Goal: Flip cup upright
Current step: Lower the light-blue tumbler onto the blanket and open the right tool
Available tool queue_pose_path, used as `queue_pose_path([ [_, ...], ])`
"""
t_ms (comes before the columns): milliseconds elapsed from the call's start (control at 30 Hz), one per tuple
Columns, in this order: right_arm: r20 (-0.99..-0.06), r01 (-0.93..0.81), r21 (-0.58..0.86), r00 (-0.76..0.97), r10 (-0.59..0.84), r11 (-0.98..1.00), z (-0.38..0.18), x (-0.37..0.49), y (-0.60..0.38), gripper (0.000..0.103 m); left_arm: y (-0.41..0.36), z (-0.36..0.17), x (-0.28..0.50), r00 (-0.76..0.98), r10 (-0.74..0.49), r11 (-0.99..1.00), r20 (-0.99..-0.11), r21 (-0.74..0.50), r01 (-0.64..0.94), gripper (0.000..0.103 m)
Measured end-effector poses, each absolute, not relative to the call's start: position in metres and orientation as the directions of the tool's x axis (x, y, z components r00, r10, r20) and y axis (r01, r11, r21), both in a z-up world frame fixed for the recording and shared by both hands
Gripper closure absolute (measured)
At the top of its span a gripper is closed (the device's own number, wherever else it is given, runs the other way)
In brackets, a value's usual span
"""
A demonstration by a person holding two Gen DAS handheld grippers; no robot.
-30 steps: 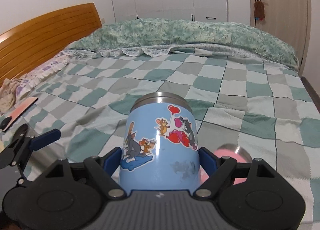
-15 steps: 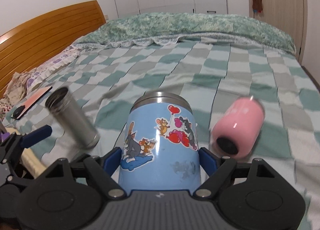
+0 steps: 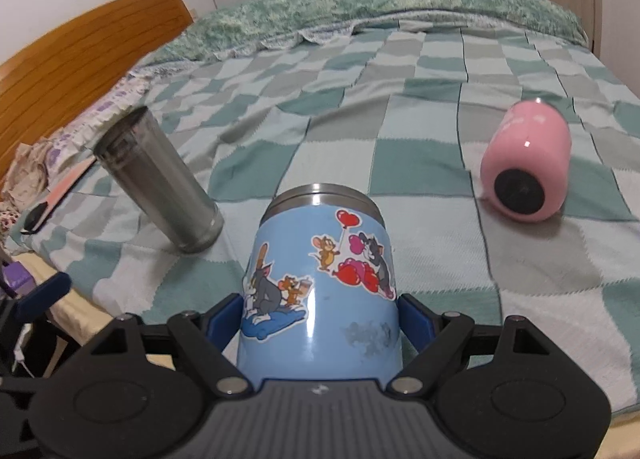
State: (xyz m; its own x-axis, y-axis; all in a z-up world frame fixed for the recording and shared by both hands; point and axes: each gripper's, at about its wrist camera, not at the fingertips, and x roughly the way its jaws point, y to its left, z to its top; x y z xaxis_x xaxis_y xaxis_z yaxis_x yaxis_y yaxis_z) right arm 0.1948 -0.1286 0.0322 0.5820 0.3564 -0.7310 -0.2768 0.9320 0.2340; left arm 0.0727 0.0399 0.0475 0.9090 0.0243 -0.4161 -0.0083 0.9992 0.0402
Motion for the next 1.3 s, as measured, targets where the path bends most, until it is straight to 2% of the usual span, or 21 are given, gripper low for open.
queue_pose_path([
  [400, -0.726, -0.288, 0.253, 0.575, 0.378, 0.924, 0.031, 0.2, -0.132, 0.02, 0.04, 0.045, 0.076, 0.902, 0.035, 0.999, -0.43, 0.04, -0.02, 0.0],
  [500, -0.708, -0.309, 0.241, 0.592, 0.384, 0.92, 0.037, 0.198, -0.138, 0.008, 0.038, 0.045, 0.077, 0.901, 0.038, 0.999, -0.432, 0.042, -0.021, 0.0],
  [633, -0.645, -0.349, 0.214, 0.651, 0.4, 0.912, 0.052, 0.187, -0.149, 0.0, 0.036, 0.045, 0.078, 0.896, 0.04, 0.999, -0.442, 0.043, -0.023, 0.0],
  [900, -0.525, -0.383, 0.146, 0.751, 0.4, 0.912, 0.068, 0.171, -0.196, 0.0, 0.024, 0.054, 0.075, 0.888, 0.022, 1.0, -0.46, 0.029, -0.009, 0.0],
  [1067, -0.496, -0.382, 0.105, 0.78, 0.381, 0.918, 0.061, 0.166, -0.226, 0.0, 0.006, 0.06, 0.08, 0.875, 0.0, 1.0, -0.484, 0.01, 0.006, 0.0],
  [1300, -0.491, -0.367, 0.091, 0.792, 0.362, 0.926, 0.041, 0.172, -0.261, 0.0, -0.02, 0.068, 0.104, 0.829, -0.014, 1.0, -0.559, -0.02, 0.004, 0.0],
])
